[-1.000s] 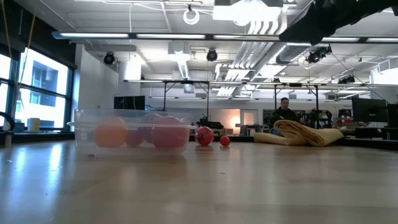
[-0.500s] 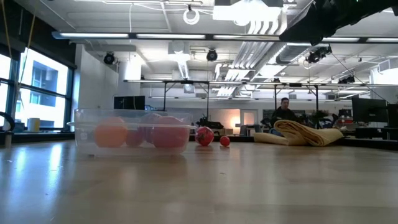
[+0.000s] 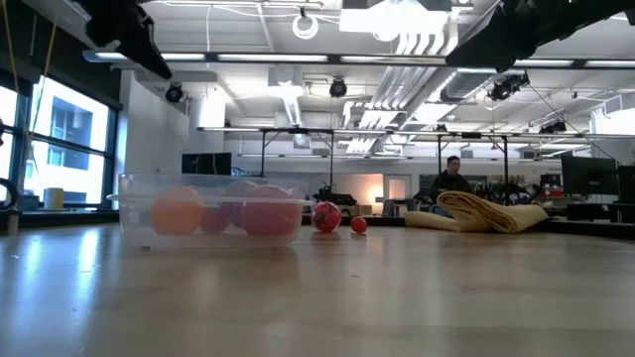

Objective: Pick and placing Produce into tupperware
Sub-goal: Put the bell pepper into the transparent container

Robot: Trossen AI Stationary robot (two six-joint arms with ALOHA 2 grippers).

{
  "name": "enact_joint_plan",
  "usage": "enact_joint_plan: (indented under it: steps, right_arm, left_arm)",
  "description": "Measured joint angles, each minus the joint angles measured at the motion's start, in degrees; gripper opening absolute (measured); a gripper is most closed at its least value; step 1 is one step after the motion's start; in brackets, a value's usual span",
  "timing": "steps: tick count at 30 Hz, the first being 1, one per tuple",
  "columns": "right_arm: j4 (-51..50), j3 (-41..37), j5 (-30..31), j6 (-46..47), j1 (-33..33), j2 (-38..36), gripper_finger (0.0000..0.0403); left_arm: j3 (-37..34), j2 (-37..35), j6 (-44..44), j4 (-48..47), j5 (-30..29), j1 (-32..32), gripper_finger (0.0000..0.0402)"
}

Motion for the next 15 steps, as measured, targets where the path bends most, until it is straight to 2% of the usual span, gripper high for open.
enact_joint_plan:
  steps: [4,9,15]
  right_arm:
    - [0.00,0.00,0.00,0.00,0.02,0.02,0.0000]
    - [0.01,0.00,0.00,0.00,0.00,0.02,0.0000]
    - [0.01,0.00,0.00,0.00,0.02,0.02,0.0000]
  left_arm:
    - [2.79,4.60,-6.26,-0.99,6.28,9.26,0.0003]
    - [3.07,12.87,-15.34,-3.03,7.97,18.46,0.0003]
    - [2.96,25.17,-24.57,-4.00,10.02,23.58,0.0003]
